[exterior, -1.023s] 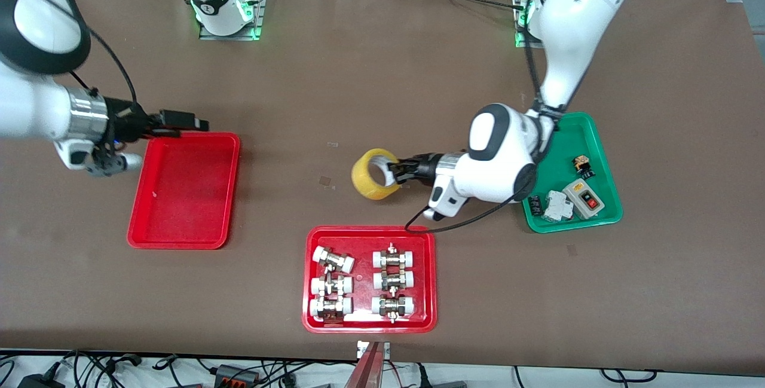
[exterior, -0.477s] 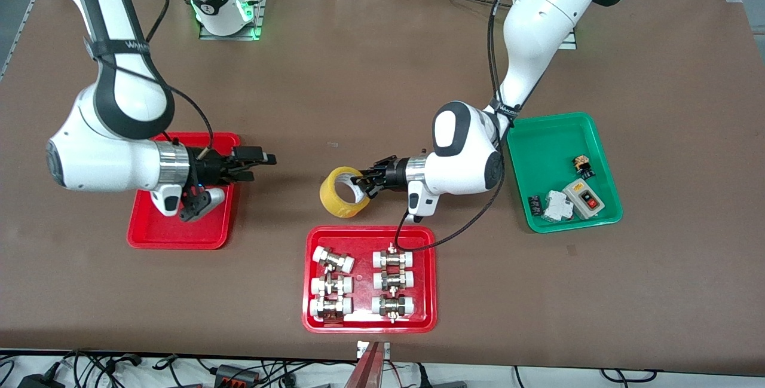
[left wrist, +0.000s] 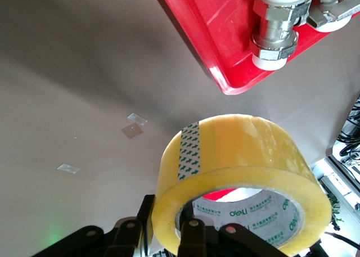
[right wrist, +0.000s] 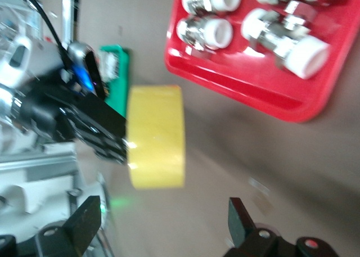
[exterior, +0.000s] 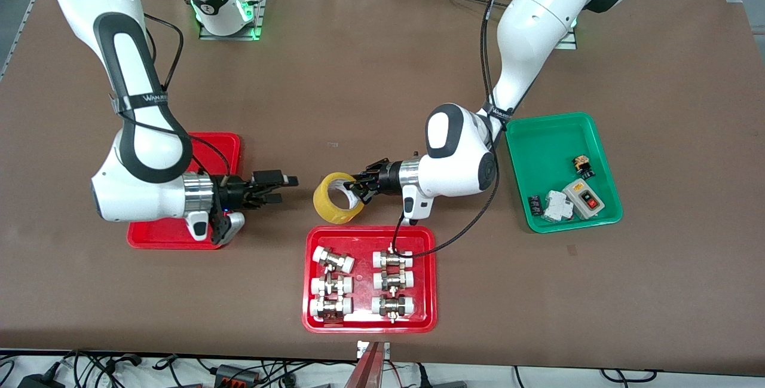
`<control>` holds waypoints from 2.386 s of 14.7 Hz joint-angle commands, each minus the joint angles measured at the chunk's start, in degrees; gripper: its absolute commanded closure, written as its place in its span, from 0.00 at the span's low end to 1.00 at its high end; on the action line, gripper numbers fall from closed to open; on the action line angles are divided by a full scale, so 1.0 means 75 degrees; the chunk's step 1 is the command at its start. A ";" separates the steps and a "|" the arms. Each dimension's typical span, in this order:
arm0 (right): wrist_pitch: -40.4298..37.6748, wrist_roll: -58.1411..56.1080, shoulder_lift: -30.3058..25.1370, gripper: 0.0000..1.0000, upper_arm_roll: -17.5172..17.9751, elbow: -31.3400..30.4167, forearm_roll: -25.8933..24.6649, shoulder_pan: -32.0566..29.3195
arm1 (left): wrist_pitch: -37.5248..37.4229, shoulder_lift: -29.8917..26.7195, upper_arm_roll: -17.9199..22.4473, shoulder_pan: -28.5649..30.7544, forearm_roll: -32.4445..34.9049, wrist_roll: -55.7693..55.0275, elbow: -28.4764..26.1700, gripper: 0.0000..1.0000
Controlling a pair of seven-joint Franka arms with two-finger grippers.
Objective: Left arm passes tape to right arm into tray
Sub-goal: 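Close the right gripper on the tape roll beside the left gripper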
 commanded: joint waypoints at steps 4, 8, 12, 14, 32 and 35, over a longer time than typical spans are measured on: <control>0.0403 -0.0357 0.0609 0.00 0.0024 0.0433 0.0770 0.0210 | 0.0414 0.0227 0.0118 -0.0329 -0.0116 -0.0011 0.0338 0.99; 0.0452 -0.0708 0.0844 0.00 0.0024 0.0621 0.0747 0.0246 | 0.0414 0.0239 0.0118 -0.0329 -0.0116 0.0000 0.0326 0.98; 0.0440 -0.0850 0.0902 0.00 0.0024 0.0609 0.0770 0.0293 | 0.0414 0.0251 0.0118 -0.0341 -0.0116 0.0012 0.0326 0.97; 0.0464 -0.0862 0.0902 0.00 0.0036 0.0610 0.0770 0.0305 | 0.0414 0.0251 0.0118 -0.0341 -0.0116 0.0012 0.0326 0.97; 0.0382 -0.1014 0.0938 0.16 0.0001 0.0633 0.0712 0.0457 | 0.0414 0.0251 0.0118 -0.0317 -0.0116 0.0000 0.0326 0.97; 0.0370 -0.1084 0.0937 0.30 0.0001 0.0645 0.0595 0.0446 | 0.0414 0.0251 0.0118 -0.0317 -0.0116 0.0000 0.0326 0.97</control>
